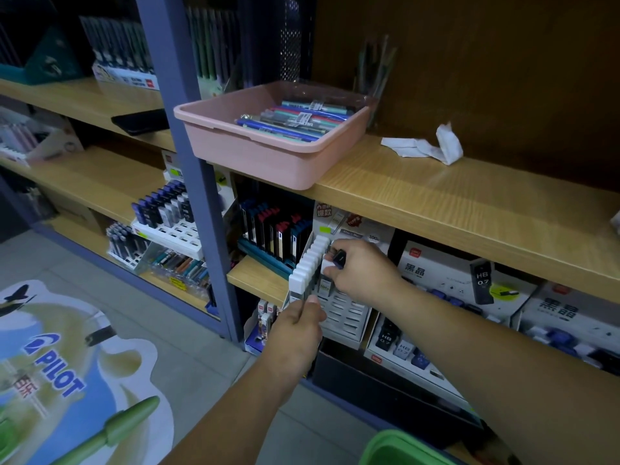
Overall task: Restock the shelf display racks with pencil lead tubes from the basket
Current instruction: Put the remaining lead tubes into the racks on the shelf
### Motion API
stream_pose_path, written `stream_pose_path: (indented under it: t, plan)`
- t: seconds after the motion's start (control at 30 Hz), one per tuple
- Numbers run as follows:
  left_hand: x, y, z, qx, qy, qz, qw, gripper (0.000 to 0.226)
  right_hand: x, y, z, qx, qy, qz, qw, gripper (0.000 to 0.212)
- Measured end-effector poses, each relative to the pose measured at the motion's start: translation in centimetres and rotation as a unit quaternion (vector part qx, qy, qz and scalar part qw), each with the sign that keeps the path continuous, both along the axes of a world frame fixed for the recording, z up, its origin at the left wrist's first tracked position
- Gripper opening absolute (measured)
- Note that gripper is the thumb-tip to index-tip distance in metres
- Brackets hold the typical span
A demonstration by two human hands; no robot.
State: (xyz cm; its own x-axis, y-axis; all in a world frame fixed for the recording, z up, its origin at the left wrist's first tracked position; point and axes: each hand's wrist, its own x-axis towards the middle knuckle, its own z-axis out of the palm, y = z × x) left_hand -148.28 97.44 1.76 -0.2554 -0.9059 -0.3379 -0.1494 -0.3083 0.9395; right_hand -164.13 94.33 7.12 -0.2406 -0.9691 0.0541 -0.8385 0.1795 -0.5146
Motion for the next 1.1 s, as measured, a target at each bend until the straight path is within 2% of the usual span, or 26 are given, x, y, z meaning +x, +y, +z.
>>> stream_pose_path:
  t: [0.07,0.13,0.2,0.27,0.37,0.4,0.43,0.47,0.53,0.6,0.67,0.8,0.93,1.0,1.1]
  plan:
    - [0.1,-0.1,0.0,-0.008,-0.004,-0.005,1.0,0.038,0.1,-0.2,0.4,0.011,0.024,0.012,1.0,0.013]
    - [0.1,0.0,0.1,-0.023,-0.013,-0.009,1.0,0.038,0.3,0.2,0.5,0.001,0.108,0.029,0.994,0.008]
    - [0.0,0.2,0.2,-0.028,-0.015,-0.013,0.999,0.039,0.7,0.8,0.1,-0.04,0.15,0.041,0.987,0.016]
    - [0.1,0.3,0.4,-0.025,-0.015,-0.016,0.999,0.037,0.8,1.3,0.0,-0.062,0.114,0.015,0.991,0.013]
    - [0.6,-0.1,0.5,-0.002,-0.011,-0.008,1.0,0.029,0.6,1.0,0.0,-0.023,0.066,-0.012,0.998,0.009]
    - [0.7,-0.1,0.5,0.011,-0.007,-0.005,1.0,0.024,0.6,0.9,0.1,-0.014,0.011,-0.014,1.0,0.011]
    - [0.9,-0.1,0.6,0.022,-0.001,-0.005,1.0,0.021,0.5,0.9,0.1,-0.016,-0.085,-0.024,0.996,0.016]
    - [1.0,-0.1,0.8,0.029,0.007,-0.01,1.0,0.02,0.5,1.1,0.4,-0.016,-0.205,-0.039,0.978,0.021]
    - [1.0,0.3,1.5,0.026,0.013,-0.037,0.999,0.028,0.5,2.2,1.3,-0.007,-0.408,-0.072,0.91,0.02]
    - [0.8,1.0,2.2,0.012,0.003,-0.081,0.997,0.044,0.4,3.9,2.2,0.012,-0.519,-0.085,0.851,0.015]
    - [0.6,1.8,2.7,-0.007,-0.011,-0.144,0.99,0.047,0.2,5.5,2.1,0.027,-0.593,-0.09,0.8,0.014]
    - [-0.4,3.5,3.5,-0.017,-0.023,-0.254,0.967,0.035,0.0,8.4,1.0,0.003,-0.673,-0.12,0.73,0.008]
    - [-1.0,4.3,3.6,-0.024,-0.024,-0.281,0.959,0.027,-0.3,10.1,0.5,-0.011,-0.728,-0.124,0.674,0.001]
    - [-1.0,4.4,3.5,-0.02,-0.025,-0.281,0.959,0.024,-0.4,10.6,0.2,-0.011,-0.745,-0.124,0.656,0.003]
    - [-1.3,4.7,3.6,-0.013,-0.031,-0.277,0.96,0.025,-0.5,10.9,-0.2,-0.016,-0.755,-0.118,0.644,0.017]
